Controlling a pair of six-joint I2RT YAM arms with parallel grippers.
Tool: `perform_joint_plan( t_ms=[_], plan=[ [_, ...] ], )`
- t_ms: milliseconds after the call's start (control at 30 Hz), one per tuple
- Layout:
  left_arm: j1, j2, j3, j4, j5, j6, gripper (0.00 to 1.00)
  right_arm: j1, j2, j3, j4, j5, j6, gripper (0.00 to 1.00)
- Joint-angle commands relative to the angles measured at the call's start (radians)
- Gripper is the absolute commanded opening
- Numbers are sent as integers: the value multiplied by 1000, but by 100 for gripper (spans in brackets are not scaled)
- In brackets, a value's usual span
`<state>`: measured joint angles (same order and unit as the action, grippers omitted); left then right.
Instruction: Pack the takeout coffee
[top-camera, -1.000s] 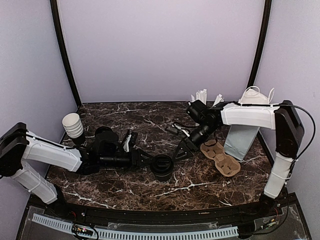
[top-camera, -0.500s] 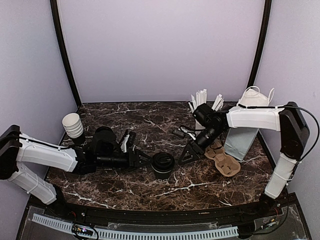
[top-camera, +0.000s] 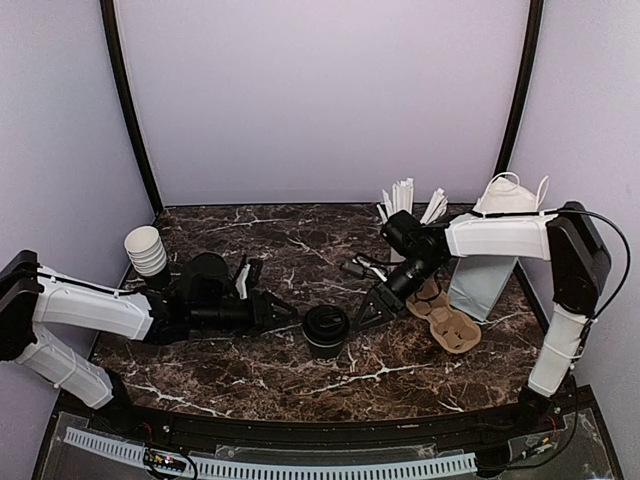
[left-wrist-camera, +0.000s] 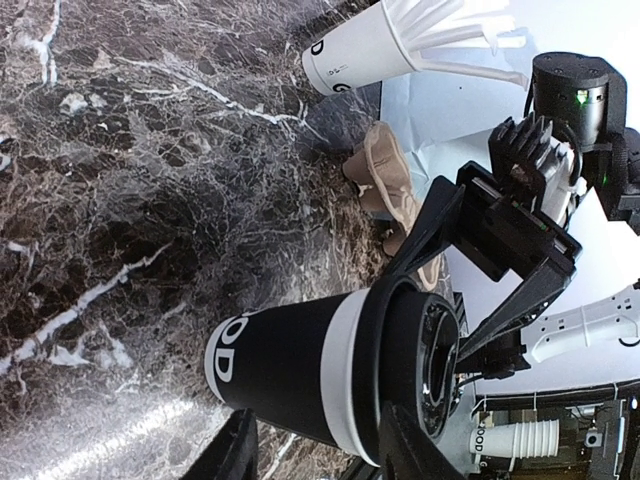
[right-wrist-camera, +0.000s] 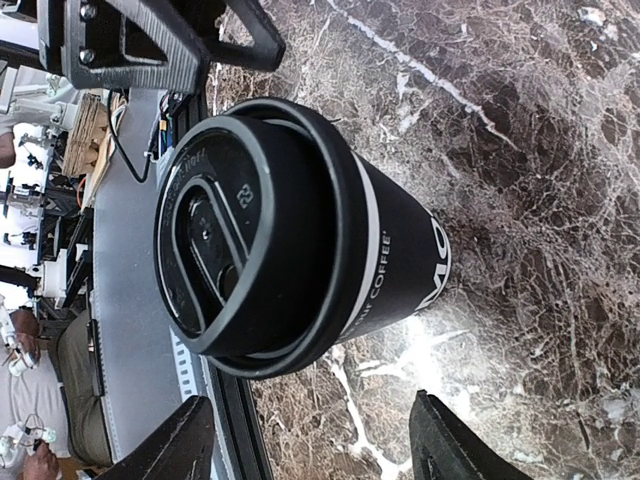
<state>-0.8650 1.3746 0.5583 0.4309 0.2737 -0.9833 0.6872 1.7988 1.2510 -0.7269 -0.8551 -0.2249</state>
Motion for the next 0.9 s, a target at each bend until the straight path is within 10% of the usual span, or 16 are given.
perform_joint_plan(
  t_ms=[0, 867],
  plan=[
    [12, 26, 28, 35, 37, 2, 42, 9, 27, 38, 16, -29, 15, 68],
    [11, 45, 48, 81, 82, -17, 40, 18, 93, 89, 9, -6, 33, 62]
  ],
)
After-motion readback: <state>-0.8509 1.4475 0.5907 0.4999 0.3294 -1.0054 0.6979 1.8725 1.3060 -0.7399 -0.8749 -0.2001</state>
